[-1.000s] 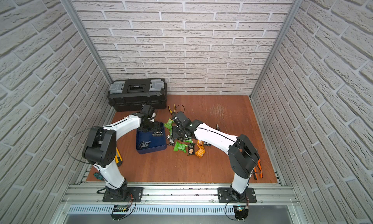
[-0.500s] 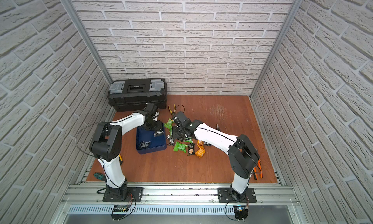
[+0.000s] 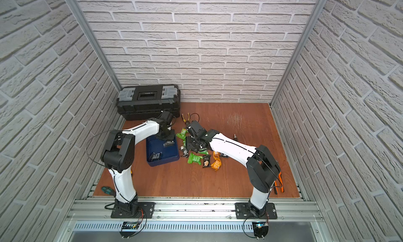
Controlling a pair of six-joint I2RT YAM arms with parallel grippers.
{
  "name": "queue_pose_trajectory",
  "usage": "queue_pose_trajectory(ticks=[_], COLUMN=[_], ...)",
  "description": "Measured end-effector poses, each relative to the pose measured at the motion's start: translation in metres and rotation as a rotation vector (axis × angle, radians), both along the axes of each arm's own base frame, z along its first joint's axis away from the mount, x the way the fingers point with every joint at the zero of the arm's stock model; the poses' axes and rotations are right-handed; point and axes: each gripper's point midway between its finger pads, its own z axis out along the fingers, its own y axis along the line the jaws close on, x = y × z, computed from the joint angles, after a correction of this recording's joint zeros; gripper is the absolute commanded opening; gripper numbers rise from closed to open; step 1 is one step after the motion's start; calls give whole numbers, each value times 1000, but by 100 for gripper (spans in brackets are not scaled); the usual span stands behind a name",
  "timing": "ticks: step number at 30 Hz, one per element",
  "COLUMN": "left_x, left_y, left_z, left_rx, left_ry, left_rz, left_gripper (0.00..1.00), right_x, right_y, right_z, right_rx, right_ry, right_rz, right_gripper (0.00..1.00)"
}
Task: Take the cookies out of the storage box
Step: Pick up the cookie from the storage box.
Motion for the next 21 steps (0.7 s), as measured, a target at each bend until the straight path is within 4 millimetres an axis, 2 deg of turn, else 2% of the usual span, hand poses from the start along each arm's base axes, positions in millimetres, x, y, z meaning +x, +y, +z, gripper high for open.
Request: queue_pose_trajectory(ticks=[5,9,15,18,21], left_x=[0,0,-2,-6,-9], left_y=[1,1,2,6,7], left_z=[-2,-2,2,12,35], left_rx=[4,0,2,8,-3], left_ry=[3,2,-4,-13,-56], left_rz=[21,33,46,53,60], left_gripper=[35,27,26,26,26], right_x=[0,0,-1,-2,-2], right_y=[0,0,-2,-3,-3], right_z=[0,1,8,9,9], right_rx=[0,0,11,11,11], right_ry=[0,-1,-16,-17,-17], right_rz=[0,-1,-2,-3,-3], right_gripper=[52,52,52,52,52])
